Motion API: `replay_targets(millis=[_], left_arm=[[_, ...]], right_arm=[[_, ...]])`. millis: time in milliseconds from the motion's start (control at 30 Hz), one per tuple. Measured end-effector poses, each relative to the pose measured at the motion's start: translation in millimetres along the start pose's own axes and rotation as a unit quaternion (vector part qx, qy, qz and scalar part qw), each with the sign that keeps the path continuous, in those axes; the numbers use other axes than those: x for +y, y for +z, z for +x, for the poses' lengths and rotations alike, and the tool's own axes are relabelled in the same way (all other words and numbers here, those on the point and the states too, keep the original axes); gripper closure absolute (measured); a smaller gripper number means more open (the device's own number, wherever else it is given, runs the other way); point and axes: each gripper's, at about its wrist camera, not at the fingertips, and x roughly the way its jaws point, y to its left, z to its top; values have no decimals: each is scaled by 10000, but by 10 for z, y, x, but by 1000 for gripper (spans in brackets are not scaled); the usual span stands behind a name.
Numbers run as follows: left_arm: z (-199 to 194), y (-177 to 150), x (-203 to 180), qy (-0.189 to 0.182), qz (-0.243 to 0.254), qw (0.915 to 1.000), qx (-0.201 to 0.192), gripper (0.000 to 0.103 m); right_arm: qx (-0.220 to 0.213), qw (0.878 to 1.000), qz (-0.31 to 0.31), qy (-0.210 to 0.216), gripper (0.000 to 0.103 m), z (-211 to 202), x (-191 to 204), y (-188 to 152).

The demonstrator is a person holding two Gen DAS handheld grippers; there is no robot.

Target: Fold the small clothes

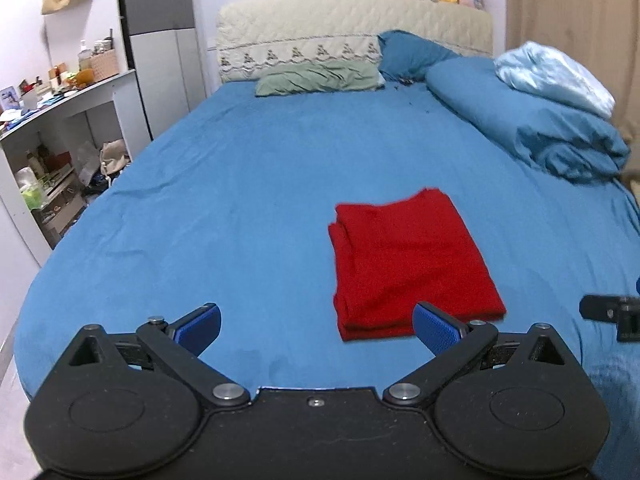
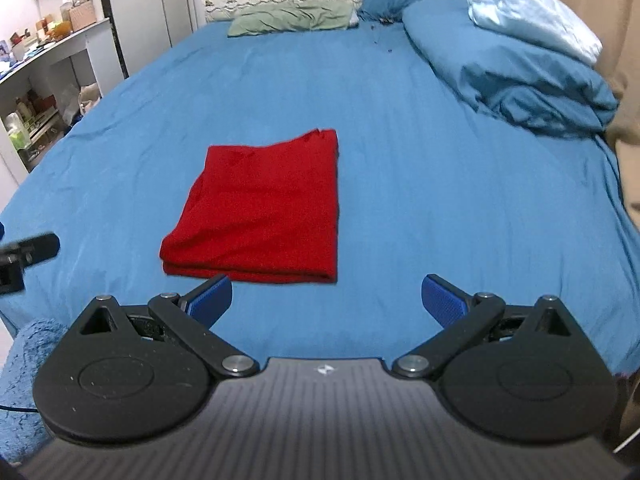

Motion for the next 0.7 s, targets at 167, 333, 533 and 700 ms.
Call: replay_targets(millis=[167,333,533,700], left_arm=[[8,-112,-104,-70,124,9999,41,0],[-24,-136,-88,-135,-33,9999,37,0],[-45,-142,-98,-111,-37,9999,-5,0],[-47,-142,-74,-111,-54,9999,-15,0]], right_arm=[[36,10000,40,-65,0,0,15,-76],[134,9999,9,-89,0,8,28,-131],[87,9999,-64,-104,0,-13,22,-107],[79,9999,-51,-113,0,-24,24,-111]])
